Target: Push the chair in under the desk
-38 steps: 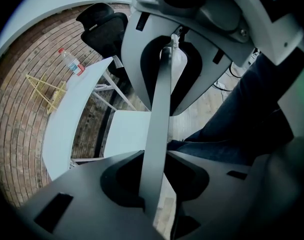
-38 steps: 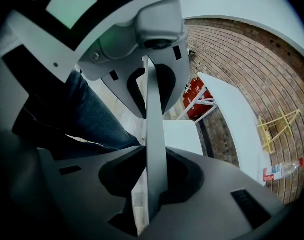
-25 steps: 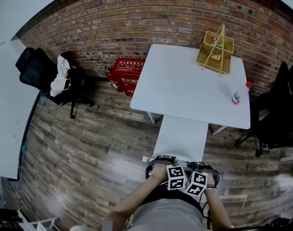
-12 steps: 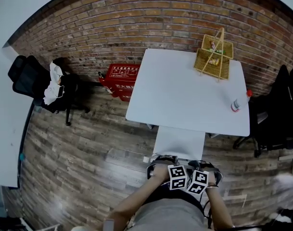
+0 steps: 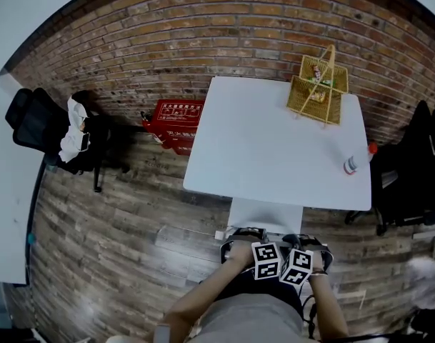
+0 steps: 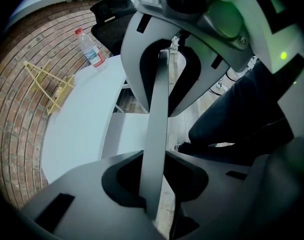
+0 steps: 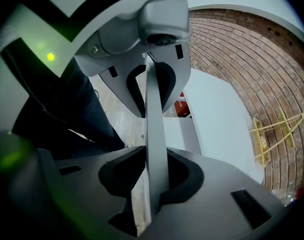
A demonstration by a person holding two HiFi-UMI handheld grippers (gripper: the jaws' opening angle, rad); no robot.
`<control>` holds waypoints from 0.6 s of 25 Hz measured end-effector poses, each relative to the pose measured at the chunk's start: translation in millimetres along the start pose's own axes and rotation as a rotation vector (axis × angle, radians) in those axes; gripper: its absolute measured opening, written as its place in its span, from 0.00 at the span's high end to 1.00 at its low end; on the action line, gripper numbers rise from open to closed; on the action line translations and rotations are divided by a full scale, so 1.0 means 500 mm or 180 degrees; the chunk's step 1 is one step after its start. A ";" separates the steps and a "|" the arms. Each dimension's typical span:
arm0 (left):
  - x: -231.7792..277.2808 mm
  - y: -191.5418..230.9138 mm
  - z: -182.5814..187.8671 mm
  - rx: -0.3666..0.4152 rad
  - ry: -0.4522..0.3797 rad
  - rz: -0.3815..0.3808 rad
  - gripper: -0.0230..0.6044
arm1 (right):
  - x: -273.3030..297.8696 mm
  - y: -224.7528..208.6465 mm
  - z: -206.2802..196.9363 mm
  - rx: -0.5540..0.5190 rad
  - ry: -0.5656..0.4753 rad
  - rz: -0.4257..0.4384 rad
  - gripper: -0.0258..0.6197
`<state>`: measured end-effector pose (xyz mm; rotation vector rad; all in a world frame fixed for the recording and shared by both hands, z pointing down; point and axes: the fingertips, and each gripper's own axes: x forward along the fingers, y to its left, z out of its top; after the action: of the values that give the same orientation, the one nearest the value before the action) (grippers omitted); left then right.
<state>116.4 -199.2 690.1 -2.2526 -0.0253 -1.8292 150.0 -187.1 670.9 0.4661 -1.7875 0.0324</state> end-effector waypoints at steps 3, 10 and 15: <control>0.001 0.019 -0.004 0.0009 -0.0001 0.0013 0.79 | 0.005 -0.018 0.007 0.0000 -0.0005 0.0001 0.81; 0.008 0.063 -0.007 0.0018 0.0005 0.0024 0.79 | 0.010 -0.063 0.022 0.0010 -0.0070 0.0010 0.81; 0.010 0.094 -0.013 0.0024 0.0024 0.0041 0.79 | 0.020 -0.090 0.029 -0.0037 -0.0103 0.0040 0.81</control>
<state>118.9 -247.0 688.0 -2.2356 -0.0163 -1.8278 149.2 -235.2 666.5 0.4494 -1.8215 0.0232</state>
